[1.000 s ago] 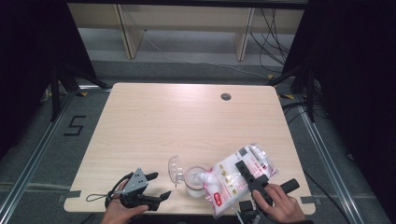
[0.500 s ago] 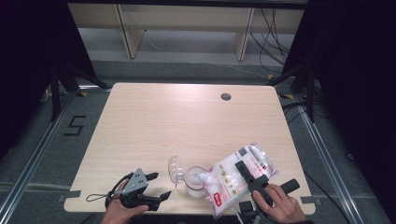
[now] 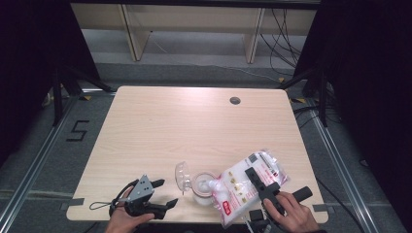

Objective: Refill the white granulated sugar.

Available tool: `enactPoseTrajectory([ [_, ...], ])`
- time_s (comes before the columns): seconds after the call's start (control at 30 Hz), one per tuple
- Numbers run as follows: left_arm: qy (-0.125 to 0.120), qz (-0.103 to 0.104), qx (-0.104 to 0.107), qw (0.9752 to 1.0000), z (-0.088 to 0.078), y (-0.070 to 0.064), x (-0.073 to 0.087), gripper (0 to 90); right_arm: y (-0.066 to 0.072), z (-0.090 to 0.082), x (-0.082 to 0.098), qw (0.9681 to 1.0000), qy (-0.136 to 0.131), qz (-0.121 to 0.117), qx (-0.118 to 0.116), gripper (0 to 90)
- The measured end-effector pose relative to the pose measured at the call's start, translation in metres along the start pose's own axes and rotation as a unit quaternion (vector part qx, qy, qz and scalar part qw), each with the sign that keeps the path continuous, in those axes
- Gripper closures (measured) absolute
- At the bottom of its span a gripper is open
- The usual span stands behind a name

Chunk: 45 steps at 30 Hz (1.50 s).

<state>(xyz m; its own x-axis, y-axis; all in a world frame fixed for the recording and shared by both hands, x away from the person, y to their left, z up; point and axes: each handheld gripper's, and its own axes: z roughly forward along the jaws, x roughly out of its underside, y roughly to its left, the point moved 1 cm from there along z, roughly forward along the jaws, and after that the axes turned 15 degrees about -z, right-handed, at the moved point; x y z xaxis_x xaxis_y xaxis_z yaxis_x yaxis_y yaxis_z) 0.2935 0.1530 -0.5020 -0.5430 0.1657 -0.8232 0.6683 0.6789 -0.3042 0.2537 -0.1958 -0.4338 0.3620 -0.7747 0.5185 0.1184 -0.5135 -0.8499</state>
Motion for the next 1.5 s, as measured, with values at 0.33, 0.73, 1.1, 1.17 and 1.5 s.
enactPoseTrajectory([
  [0.33,0.0,-0.011,-0.001,0.9999,0.0,-0.001,0.001,19.6,0.003,0.003,0.002,1.0,-0.003,0.001,-0.008,67.8],
  [0.73,-0.001,-0.004,0.001,1.0,0.001,0.0,0.0,19.6,0.008,0.006,0.004,0.9996,-0.009,-0.013,-0.025,68.7],
  [1.1,0.002,0.002,0.001,1.0,0.001,0.0,0.0,19.6,0.014,0.01,0.003,0.9993,-0.007,-0.021,-0.031,70.2],
  [1.17,0.002,0.003,0.0,1.0,0.001,0.0,0.0,19.6,0.016,0.01,0.002,0.9992,-0.006,-0.024,-0.032,70.2],
  [1.5,0.002,0.002,-0.002,1.0,0.0,0.0,0.0,19.6,0.013,0.008,0.003,0.9993,-0.003,-0.026,-0.026,70.5],
])
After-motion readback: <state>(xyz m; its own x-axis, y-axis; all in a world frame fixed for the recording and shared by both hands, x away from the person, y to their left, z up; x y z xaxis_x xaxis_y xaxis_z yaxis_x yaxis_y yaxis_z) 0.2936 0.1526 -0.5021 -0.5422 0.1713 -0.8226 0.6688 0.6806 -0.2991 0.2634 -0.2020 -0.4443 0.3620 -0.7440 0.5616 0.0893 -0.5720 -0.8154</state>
